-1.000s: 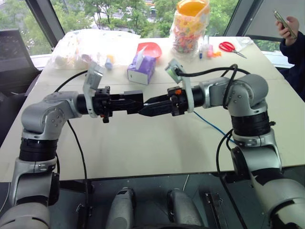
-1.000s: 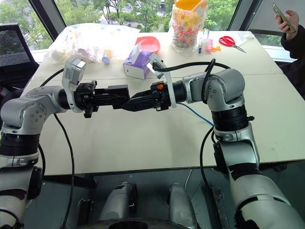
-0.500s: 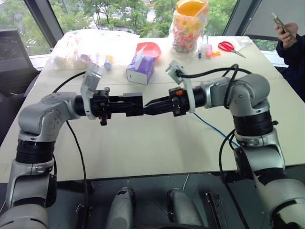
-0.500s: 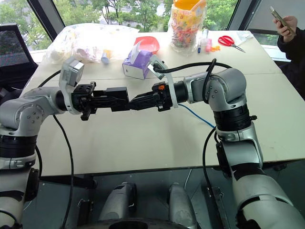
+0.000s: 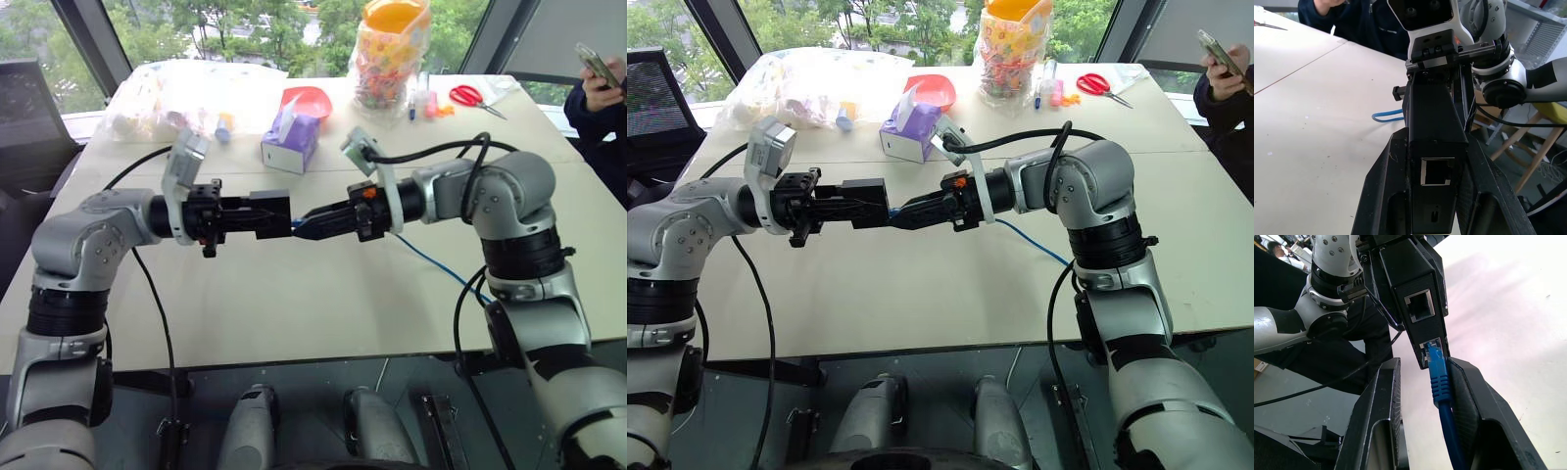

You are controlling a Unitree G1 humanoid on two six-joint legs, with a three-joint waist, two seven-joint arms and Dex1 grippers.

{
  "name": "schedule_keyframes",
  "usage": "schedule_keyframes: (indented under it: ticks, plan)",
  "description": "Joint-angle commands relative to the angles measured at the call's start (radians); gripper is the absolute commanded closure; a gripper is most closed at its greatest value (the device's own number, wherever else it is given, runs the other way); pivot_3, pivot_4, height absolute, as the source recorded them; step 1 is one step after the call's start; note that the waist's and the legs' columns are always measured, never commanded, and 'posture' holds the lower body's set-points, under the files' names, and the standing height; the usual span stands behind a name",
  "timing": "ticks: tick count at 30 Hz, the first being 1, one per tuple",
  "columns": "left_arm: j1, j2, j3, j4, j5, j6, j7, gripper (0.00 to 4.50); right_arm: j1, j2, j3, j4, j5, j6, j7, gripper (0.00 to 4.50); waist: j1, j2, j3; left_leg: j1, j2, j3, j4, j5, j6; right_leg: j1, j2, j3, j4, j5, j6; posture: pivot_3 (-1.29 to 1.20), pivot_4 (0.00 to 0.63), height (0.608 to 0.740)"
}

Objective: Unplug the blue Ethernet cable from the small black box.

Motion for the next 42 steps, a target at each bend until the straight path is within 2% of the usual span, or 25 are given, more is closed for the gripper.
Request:
schedule_keyframes:
  ticks: [1,2,12,26,27,29,31,33,37,38,40,42]
  plan:
    - [0.002,0.013,0.026,-0.013,0.0,-0.012,0.003,3.97,-0.016,-0.007,-0.01,-0.024,0.03,-0.012,0.019,4.31,0.001,0.0,0.0,0.0,0.0,0.0,0.0,0.0,0.0,0.0,0.0,0.0,0.0,0.0,0.0,0.0,0.15,0.735]
    - [0.002,0.014,0.025,-0.013,0.001,-0.013,0.002,3.97,-0.016,-0.006,-0.01,-0.023,0.03,-0.012,0.019,4.44,0.0,0.0,0.0,0.0,0.0,0.0,0.0,0.0,0.0,0.0,0.0,0.0,0.0,0.0,0.0,0.0,0.15,0.735]
    - [0.01,0.023,0.022,-0.018,0.007,-0.019,-0.011,3.97,-0.019,-0.008,-0.007,-0.016,0.029,-0.02,0.021,4.44,0.0,0.0,0.0,0.0,0.0,0.0,0.0,0.0,0.0,0.0,0.0,0.0,0.0,0.0,0.0,0.0,0.15,0.735]
    - [0.049,0.133,0.087,0.009,0.029,-0.053,-0.022,3.97,0.049,-0.097,0.017,0.1,-0.076,-0.179,0.033,4.44,0.0,0.0,0.0,0.0,0.0,0.0,0.0,0.0,0.0,0.0,0.0,0.0,-0.001,0.0,0.0,0.0,0.15,0.735]
    - [0.054,0.127,0.083,0.006,0.034,-0.06,-0.017,3.97,0.048,-0.091,0.022,0.126,-0.113,-0.239,0.017,4.44,0.0,0.0,0.0,0.0,0.0,0.0,0.0,0.0,0.0,0.0,0.0,0.0,-0.001,0.0,0.0,0.0,0.15,0.735]
    - [0.079,0.094,0.045,-0.007,0.09,-0.13,0.004,3.97,0.03,-0.044,0.031,0.263,-0.266,-0.497,-0.105,4.44,-0.001,0.0,0.0,0.0,0.0,0.0,0.0,0.0,0.0,0.0,0.0,0.0,-0.001,0.0,0.0,0.0,0.15,0.735]
    - [0.097,0.053,0.005,-0.009,0.154,-0.205,0.033,3.97,-0.002,0.002,0.036,0.411,-0.378,-0.674,-0.213,4.44,-0.002,0.0,0.0,0.0,0.0,0.001,0.0,0.0,0.0,0.0,0.0,0.0,-0.002,0.0,0.0,0.0,0.15,0.735]
    - [0.107,-0.009,-0.047,0.014,0.25,-0.31,0.088,3.97,-0.053,0.048,0.031,0.59,-0.468,-0.804,-0.327,4.44,-0.001,0.0,0.0,0.0,0.0,0.001,0.0,0.0,0.0,0.0,0.0,0.0,-0.002,0.0,0.0,0.0,0.15,0.735]
    - [0.1,-0.115,-0.099,0.117,0.384,-0.473,0.175,3.97,-0.13,0.101,0.022,0.826,-0.574,-0.949,-0.437,4.44,-0.001,0.0,0.0,-0.003,0.0,0.001,0.0,0.0,0.0,-0.002,0.0,0.0,-0.002,0.001,0.002,0.0,0.15,0.735]
    - [0.092,-0.148,-0.11,0.155,0.417,-0.519,0.204,3.97,-0.143,0.111,0.018,0.863,-0.59,-0.972,-0.455,3.64,0.0,0.0,0.0,-0.003,0.0,0.002,0.0,0.0,0.0,-0.002,0.0,0.001,-0.002,0.002,0.004,0.0,0.15,0.735]
    - [0.066,-0.215,-0.125,0.23,0.467,-0.594,0.258,3.97,-0.16,0.125,0.008,0.909,-0.611,-0.995,-0.483,2.88,0.002,0.0,0.0,-0.003,0.0,0.002,-0.001,0.0,0.0,-0.002,0.0,0.0,-0.002,0.002,0.004,0.0,0.15,0.735]
    - [0.035,-0.264,-0.138,0.306,0.517,-0.665,0.294,3.97,-0.159,0.128,0.003,0.922,-0.631,-0.999,-0.499,1.91,0.002,0.0,0.0,-0.004,0.0,0.002,-0.001,0.0,0.0,-0.003,0.0,0.0,-0.002,0.002,0.004,0.0,0.15,0.735]
